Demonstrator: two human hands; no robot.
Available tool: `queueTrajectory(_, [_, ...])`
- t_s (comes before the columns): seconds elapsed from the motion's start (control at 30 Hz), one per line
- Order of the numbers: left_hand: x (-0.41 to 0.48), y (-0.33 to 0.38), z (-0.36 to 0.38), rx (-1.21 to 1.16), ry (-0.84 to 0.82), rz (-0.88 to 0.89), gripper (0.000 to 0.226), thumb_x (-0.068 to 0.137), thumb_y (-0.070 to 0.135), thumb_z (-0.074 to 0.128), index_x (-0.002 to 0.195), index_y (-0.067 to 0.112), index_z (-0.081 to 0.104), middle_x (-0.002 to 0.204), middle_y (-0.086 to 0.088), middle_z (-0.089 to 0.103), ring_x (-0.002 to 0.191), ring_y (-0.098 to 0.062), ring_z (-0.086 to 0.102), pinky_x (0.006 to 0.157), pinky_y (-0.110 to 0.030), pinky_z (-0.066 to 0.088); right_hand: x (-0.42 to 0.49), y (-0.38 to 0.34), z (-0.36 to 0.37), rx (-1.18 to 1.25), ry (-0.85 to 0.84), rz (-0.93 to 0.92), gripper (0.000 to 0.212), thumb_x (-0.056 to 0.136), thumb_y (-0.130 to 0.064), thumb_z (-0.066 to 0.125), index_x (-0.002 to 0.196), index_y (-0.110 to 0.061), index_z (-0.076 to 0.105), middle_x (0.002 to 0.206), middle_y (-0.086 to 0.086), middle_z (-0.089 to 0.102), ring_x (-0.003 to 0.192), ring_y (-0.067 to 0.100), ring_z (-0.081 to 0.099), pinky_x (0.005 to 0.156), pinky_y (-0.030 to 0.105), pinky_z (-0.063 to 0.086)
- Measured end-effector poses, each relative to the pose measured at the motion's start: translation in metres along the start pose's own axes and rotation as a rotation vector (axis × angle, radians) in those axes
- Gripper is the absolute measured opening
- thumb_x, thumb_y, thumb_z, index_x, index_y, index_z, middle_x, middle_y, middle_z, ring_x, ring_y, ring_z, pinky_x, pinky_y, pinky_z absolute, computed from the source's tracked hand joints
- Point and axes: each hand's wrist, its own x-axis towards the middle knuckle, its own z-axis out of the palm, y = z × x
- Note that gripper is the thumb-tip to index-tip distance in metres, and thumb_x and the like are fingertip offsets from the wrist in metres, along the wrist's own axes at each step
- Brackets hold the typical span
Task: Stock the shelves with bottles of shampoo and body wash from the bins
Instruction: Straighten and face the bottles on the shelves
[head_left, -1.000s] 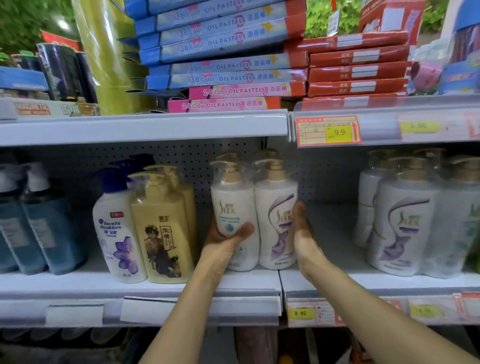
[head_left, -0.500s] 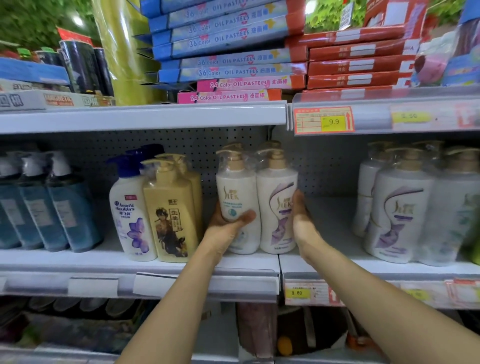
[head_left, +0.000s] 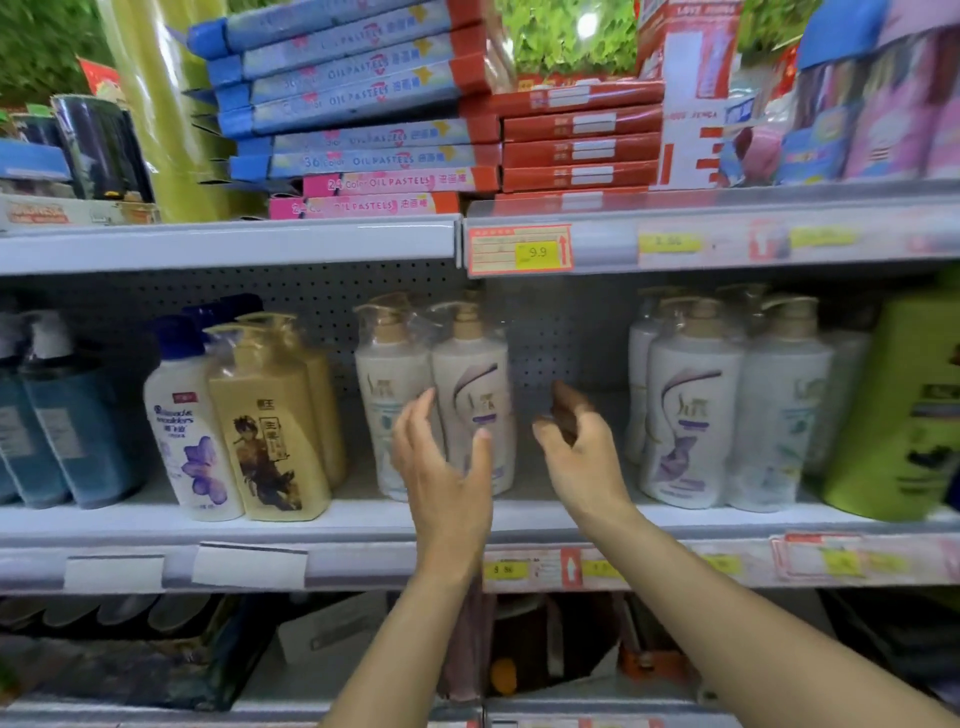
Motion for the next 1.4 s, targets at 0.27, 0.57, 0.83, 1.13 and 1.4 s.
queueTrajectory(0.27, [-0.03, 0.04, 0.085, -0.182, -0.437, -0.222, 0.075, 0.08, 0.041, 0.08, 0.142, 0.033, 0.038, 0.138, 0.016, 0.05, 0.127, -0.004, 0.046, 0.111, -0.034, 0.04, -0.009, 0.008, -0.095, -0.088, 0.31, -0.205, 0.026, 0.094, -0.009, 0.051, 0.118, -0.016, 0.056, 0.114, 0.0, 0.056, 0.1, 0.009, 0.052, 0.084, 0.006, 0.039])
queueTrajectory(0.57, [-0.016, 0.06, 0.148, -0.14, -0.749, -0.422, 0.13, 0.062, 0.037, 0.093, 0.159, 0.031, 0.007, 0.149, 0.002, 0.045, 0.132, -0.016, 0.046, 0.1, -0.022, 0.034, 0.004, 0.02, -0.18, -0.119, 0.496, -0.06, 0.064, 0.098, -0.039, 0.04, 0.15, -0.005, 0.027, 0.156, 0.012, 0.023, 0.144, 0.021, 0.02, 0.115, 0.028, 0.014])
queueTrajectory(0.83, [0.003, 0.051, 0.177, -0.347, -0.777, -0.372, 0.086, 0.067, 0.005, 0.09, 0.14, 0.02, 0.048, 0.106, -0.006, 0.071, 0.075, -0.004, 0.069, 0.065, -0.017, 0.055, 0.038, 0.021, -0.22, 0.053, 0.248, 0.377, 0.08, 0.096, -0.069, 0.021, 0.137, -0.007, 0.052, 0.135, 0.008, 0.056, 0.127, 0.029, 0.05, 0.11, 0.04, 0.036])
queueTrajectory(1.13, [0.007, 0.046, 0.183, -0.368, -0.78, -0.36, 0.07, 0.07, 0.004, 0.087, 0.128, 0.022, 0.052, 0.096, 0.0, 0.071, 0.066, 0.003, 0.069, 0.061, -0.012, 0.053, 0.066, 0.028, -0.218, 0.34, 0.298, 0.36, 0.044, 0.1, -0.054, 0.036, 0.093, -0.022, 0.066, 0.108, 0.004, 0.07, 0.093, 0.02, 0.063, 0.099, 0.04, 0.046])
queueTrajectory(1.4, [0.012, 0.033, 0.164, -0.378, -0.728, -0.41, 0.059, 0.071, 0.006, 0.087, 0.121, 0.024, 0.061, 0.094, 0.005, 0.075, 0.076, -0.003, 0.071, 0.064, -0.015, 0.054, 0.066, 0.037, -0.195, 0.307, 0.261, 0.434, 0.088, 0.072, -0.086, 0.038, 0.123, -0.019, 0.064, 0.125, 0.008, 0.066, 0.115, 0.027, 0.061, 0.11, 0.047, 0.041])
